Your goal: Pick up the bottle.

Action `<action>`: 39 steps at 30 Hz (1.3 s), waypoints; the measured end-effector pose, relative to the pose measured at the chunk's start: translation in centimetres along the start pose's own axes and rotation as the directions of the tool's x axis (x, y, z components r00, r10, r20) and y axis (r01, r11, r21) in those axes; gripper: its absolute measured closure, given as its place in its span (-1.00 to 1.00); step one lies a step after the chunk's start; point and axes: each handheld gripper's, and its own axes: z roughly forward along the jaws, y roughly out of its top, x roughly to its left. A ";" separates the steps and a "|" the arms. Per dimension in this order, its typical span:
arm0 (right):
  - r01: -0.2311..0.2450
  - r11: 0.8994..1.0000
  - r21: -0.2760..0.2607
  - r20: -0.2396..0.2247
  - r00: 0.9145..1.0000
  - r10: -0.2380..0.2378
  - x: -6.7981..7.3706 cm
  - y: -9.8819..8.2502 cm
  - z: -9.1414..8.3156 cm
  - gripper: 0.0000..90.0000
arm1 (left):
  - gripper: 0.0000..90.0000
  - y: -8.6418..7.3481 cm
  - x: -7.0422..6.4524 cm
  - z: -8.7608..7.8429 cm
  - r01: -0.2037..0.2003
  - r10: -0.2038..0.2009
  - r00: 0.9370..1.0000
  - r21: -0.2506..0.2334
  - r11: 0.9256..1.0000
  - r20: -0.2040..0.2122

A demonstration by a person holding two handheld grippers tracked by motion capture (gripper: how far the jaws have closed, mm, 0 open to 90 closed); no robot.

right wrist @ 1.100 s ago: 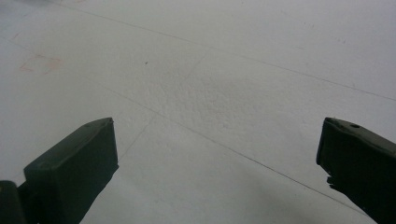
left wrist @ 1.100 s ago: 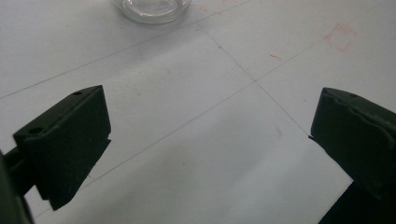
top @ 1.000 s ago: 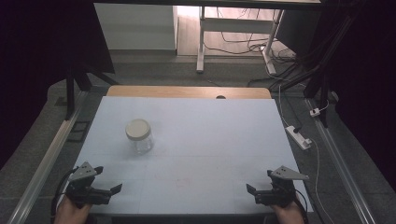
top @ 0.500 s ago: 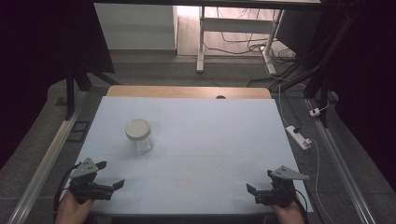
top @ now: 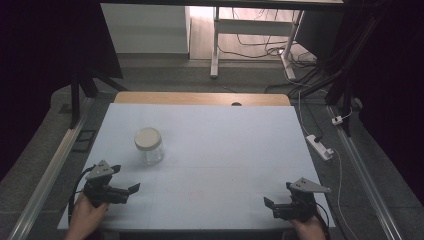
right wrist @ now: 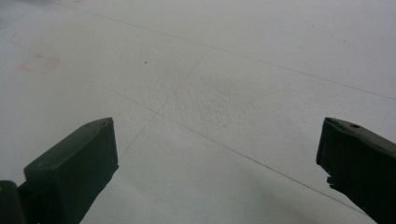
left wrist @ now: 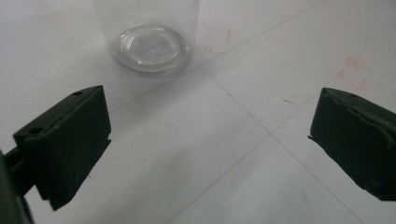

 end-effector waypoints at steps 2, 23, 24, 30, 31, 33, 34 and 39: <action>0.001 1.000 0.001 0.000 1.000 -0.001 0.0 0.0 0.0 -1.00 | -1.00 0.2 0.2 0.4 -0.004 0.004 1.000 0.007 1.000 -0.001; 0.003 1.000 0.002 0.000 1.000 -0.003 0.0 0.0 0.0 -1.00 | -1.00 2.6 2.6 3.4 0.013 -0.013 1.000 -0.007 1.000 -0.001; 0.001 1.000 0.002 0.000 1.000 -0.001 0.0 0.0 0.0 -1.00 | -1.00 2.9 2.8 3.7 0.007 -0.007 1.000 -0.004 1.000 -0.003; 0.002 1.000 0.002 0.000 1.000 -0.002 0.0 0.0 0.0 -1.00 | -1.00 3.5 3.5 4.7 -0.001 0.001 1.000 0.000 1.000 -0.005; 0.001 1.000 0.002 0.000 1.000 -0.001 0.0 0.0 0.0 -1.00 | -1.00 3.8 3.7 5.1 -0.004 0.004 1.000 0.001 1.000 -0.008; 0.001 1.000 0.002 0.000 1.000 -0.001 0.0 0.0 0.0 -1.00 | -1.00 4.0 3.8 5.4 -0.009 0.009 1.000 0.003 1.000 -0.008; 0.001 1.000 0.002 0.000 1.000 -0.001 0.0 0.0 0.0 -1.00 | -1.00 4.2 3.9 5.6 -0.010 0.010 1.000 0.003 1.000 -0.011; 0.001 1.000 0.002 -0.001 1.000 -0.001 0.0 0.0 0.0 -1.00 | -1.00 4.8 4.3 6.4 0.002 -0.002 1.000 -0.008 1.000 0.006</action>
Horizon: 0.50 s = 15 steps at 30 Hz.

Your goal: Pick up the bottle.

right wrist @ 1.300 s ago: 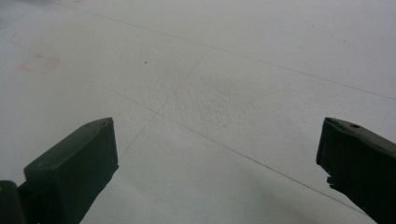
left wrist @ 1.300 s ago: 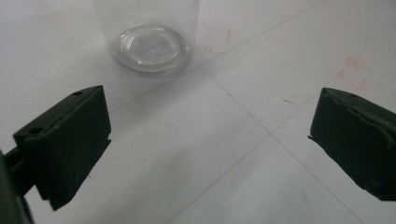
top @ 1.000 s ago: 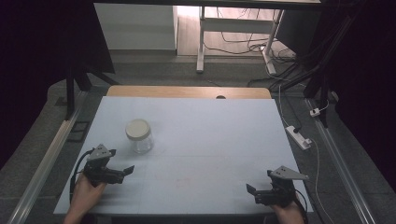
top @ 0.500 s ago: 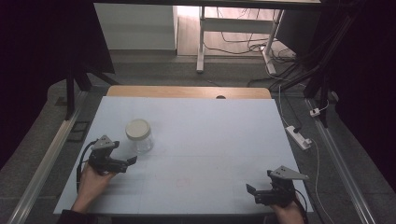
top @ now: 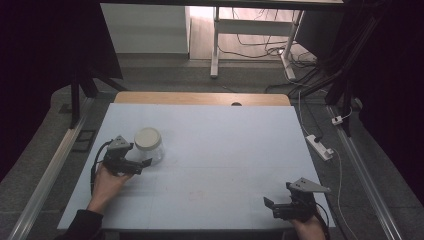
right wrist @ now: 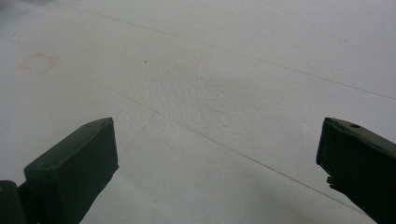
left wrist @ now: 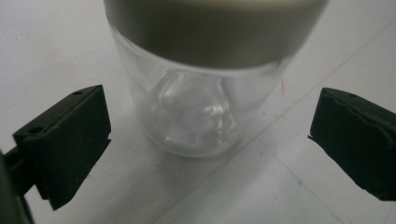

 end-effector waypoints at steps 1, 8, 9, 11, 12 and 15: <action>0.000 1.000 0.000 0.000 1.000 0.000 0.0 0.0 0.0 -1.00 | -1.00 0.1 0.1 0.1 0.003 -0.003 1.000 -0.001 1.000 0.004; 0.000 1.000 0.000 0.000 1.000 0.000 0.0 0.0 0.0 -1.00 | -1.00 0.7 0.8 0.8 0.008 -0.007 1.000 -0.011 1.000 0.030; 0.000 1.000 0.000 0.000 1.000 0.000 0.0 0.0 0.0 -1.00 | -1.00 0.8 0.8 1.0 0.006 -0.006 1.000 -0.011 1.000 0.028; 0.001 1.000 0.000 0.000 1.000 -0.001 0.0 0.0 0.0 -1.00 | -1.00 0.9 0.8 1.3 -0.002 0.002 1.000 -0.008 1.000 0.031; 0.001 1.000 0.000 0.000 1.000 -0.001 0.0 0.0 0.0 -1.00 | -1.00 1.0 0.8 1.4 -0.005 0.006 1.000 -0.005 1.000 0.030; 0.001 1.000 0.000 0.000 1.000 -0.001 0.0 0.0 0.0 -1.00 | -1.00 1.2 0.8 1.9 -0.015 0.015 0.999 0.001 1.000 0.029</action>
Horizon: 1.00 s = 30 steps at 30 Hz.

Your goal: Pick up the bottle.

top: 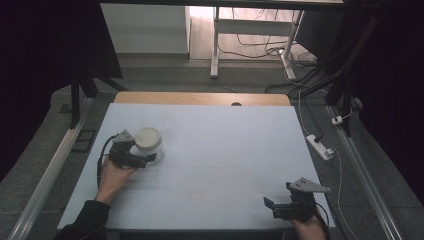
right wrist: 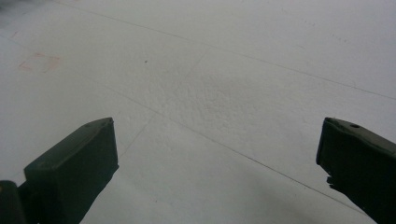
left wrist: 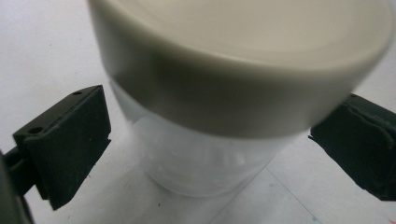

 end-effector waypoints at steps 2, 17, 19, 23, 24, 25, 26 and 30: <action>0.000 1.000 0.000 0.000 1.000 0.000 0.0 0.0 0.0 -1.00 | -1.00 0.1 0.0 0.3 -0.004 0.004 1.000 0.000 1.000 0.003; 0.002 1.000 -0.001 0.000 1.000 -0.002 0.0 0.0 0.0 -1.00 | -1.00 0.6 0.1 1.6 -0.049 0.049 0.999 0.017 0.999 -0.011; 0.002 1.000 -0.001 -0.001 1.000 -0.002 0.0 0.0 0.0 -1.00 | -0.96 0.7 0.1 1.6 -0.054 0.055 0.998 0.009 0.998 -0.019; 0.002 1.000 -0.002 -0.001 1.000 -0.002 0.0 0.0 0.0 -1.00 | -0.85 0.7 -0.1 1.4 -0.071 0.072 0.997 0.009 0.997 -0.031; 0.002 1.000 -0.002 -0.001 1.000 -0.002 0.0 0.0 0.0 -1.00 | -0.85 0.7 -0.1 1.3 -0.068 0.069 0.997 0.010 0.998 -0.031; 0.002 1.000 -0.002 -0.001 1.000 -0.002 0.0 0.0 0.0 -1.00 | -0.85 0.7 -0.1 1.3 -0.071 0.072 0.997 0.011 0.997 -0.032; 0.003 1.000 -0.002 -0.001 1.000 -0.003 0.0 0.0 0.0 -1.00 | -0.85 0.7 -0.2 1.3 -0.073 0.073 0.997 0.012 0.997 -0.033; 0.002 1.000 -0.002 -0.001 1.000 -0.003 0.0 0.0 0.0 -1.00 | -0.84 0.8 -0.2 1.3 -0.072 0.073 0.997 0.023 0.997 -0.036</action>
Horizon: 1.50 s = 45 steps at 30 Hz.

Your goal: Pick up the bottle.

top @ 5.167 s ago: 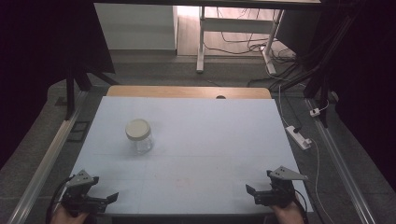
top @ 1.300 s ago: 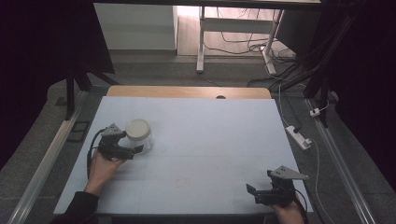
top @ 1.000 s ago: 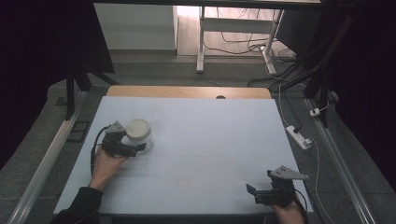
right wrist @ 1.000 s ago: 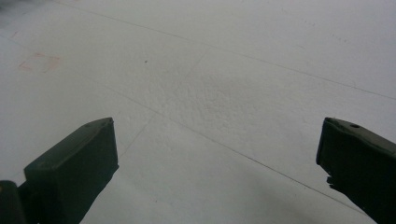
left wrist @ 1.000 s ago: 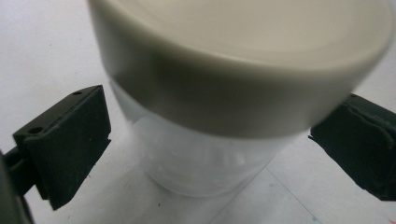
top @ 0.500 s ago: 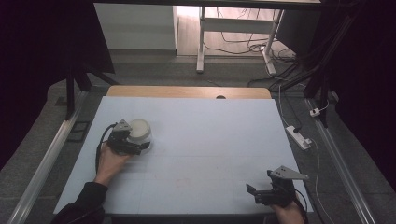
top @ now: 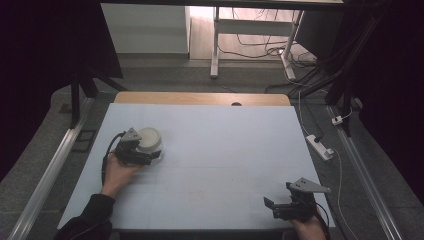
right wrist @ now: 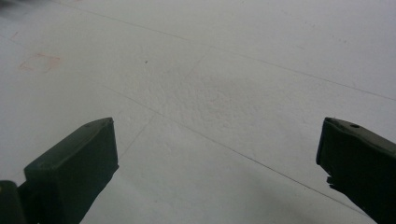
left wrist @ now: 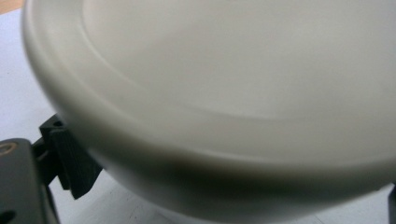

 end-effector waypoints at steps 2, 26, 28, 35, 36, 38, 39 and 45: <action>0.000 1.000 0.000 0.000 1.000 0.000 0.0 0.0 0.0 -1.00 | -0.84 0.1 0.0 0.0 -0.001 0.001 1.000 0.005 1.000 0.003; 0.000 1.000 -0.001 0.000 1.000 0.000 0.0 0.0 0.0 -1.00 | -0.83 1.2 -1.3 -0.7 -0.033 0.034 0.999 -0.011 0.999 0.019; -0.001 1.000 -0.001 0.000 1.000 0.001 0.0 0.0 0.0 -1.00 | -0.83 1.5 -1.6 -0.8 -0.047 0.047 0.999 -0.015 0.999 0.017; -0.002 1.000 0.000 0.000 1.000 0.002 0.0 0.0 0.0 -1.00 | -0.83 2.7 -3.2 -1.0 -0.089 0.090 0.994 -0.025 0.996 0.059; -0.002 1.000 -0.001 0.000 1.000 0.002 0.0 0.0 0.0 -1.00 | -0.83 2.9 -3.5 -1.0 -0.099 0.101 0.993 -0.027 0.995 0.067; -0.002 1.000 0.000 0.000 1.000 0.002 0.0 0.0 0.0 -1.00 | -0.83 3.1 -3.9 -1.0 -0.111 0.113 0.991 -0.028 0.993 0.078; -0.002 1.000 0.000 0.000 1.000 0.002 0.0 0.0 0.0 -1.00 | -0.83 3.3 -4.2 -0.9 -0.117 0.119 0.989 -0.030 0.993 0.082; -0.001 1.000 0.000 0.000 1.000 0.001 0.0 0.0 0.0 -1.00 | -0.83 4.1 -5.5 -0.4 -0.144 0.147 0.983 -0.031 0.989 0.114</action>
